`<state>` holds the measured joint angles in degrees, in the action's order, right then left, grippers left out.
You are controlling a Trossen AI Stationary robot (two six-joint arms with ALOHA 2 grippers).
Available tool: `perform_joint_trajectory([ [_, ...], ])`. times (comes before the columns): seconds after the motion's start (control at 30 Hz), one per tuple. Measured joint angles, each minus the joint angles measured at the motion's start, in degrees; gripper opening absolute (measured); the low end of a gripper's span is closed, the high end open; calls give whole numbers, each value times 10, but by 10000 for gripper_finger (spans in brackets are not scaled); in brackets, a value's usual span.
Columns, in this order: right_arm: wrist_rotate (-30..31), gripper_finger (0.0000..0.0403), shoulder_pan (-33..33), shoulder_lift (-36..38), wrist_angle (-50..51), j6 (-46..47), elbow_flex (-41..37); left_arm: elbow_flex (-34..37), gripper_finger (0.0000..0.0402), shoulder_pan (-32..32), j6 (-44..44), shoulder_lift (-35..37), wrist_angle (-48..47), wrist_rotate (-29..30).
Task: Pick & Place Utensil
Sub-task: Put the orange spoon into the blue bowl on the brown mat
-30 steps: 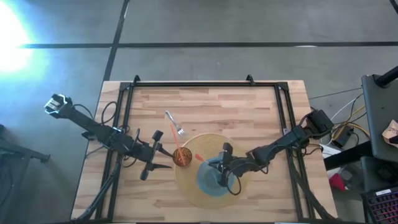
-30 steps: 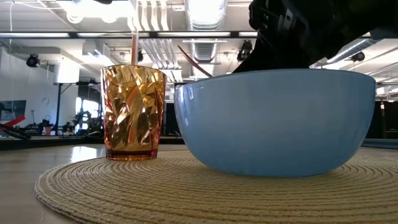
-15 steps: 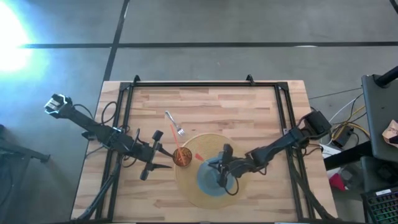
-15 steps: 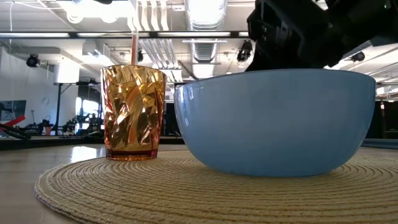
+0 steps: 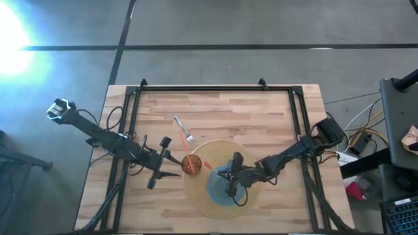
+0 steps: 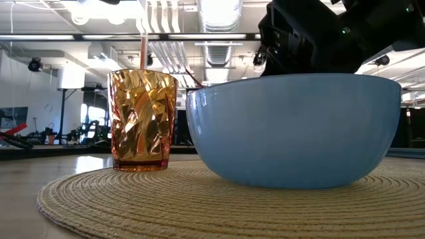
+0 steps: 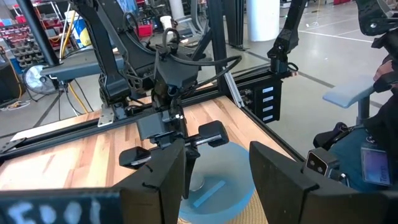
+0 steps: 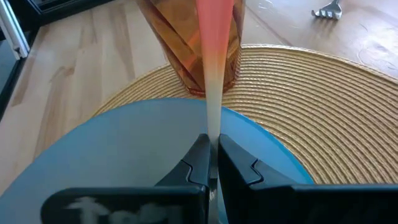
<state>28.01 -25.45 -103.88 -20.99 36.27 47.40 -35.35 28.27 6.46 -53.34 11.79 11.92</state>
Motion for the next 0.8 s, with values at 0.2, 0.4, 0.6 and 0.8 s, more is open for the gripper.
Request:
perform_joint_trajectory([
  [0.2, 0, 13, 2, 0, 8, -2, 0, 0, 174, 0, 0, 0, 0, 0],
  [0.4, 0, 13, 2, 0, 9, -2, 0, 0, 175, 0, 0, 0, -3, 0],
  [0.6, 0, 28, 2, 0, 11, -2, 0, 0, 175, 0, 0, 0, -3, 0],
  [0.8, 0, 74, 2, 0, 10, -3, 0, 0, 174, 0, 0, 0, -3, 0],
])
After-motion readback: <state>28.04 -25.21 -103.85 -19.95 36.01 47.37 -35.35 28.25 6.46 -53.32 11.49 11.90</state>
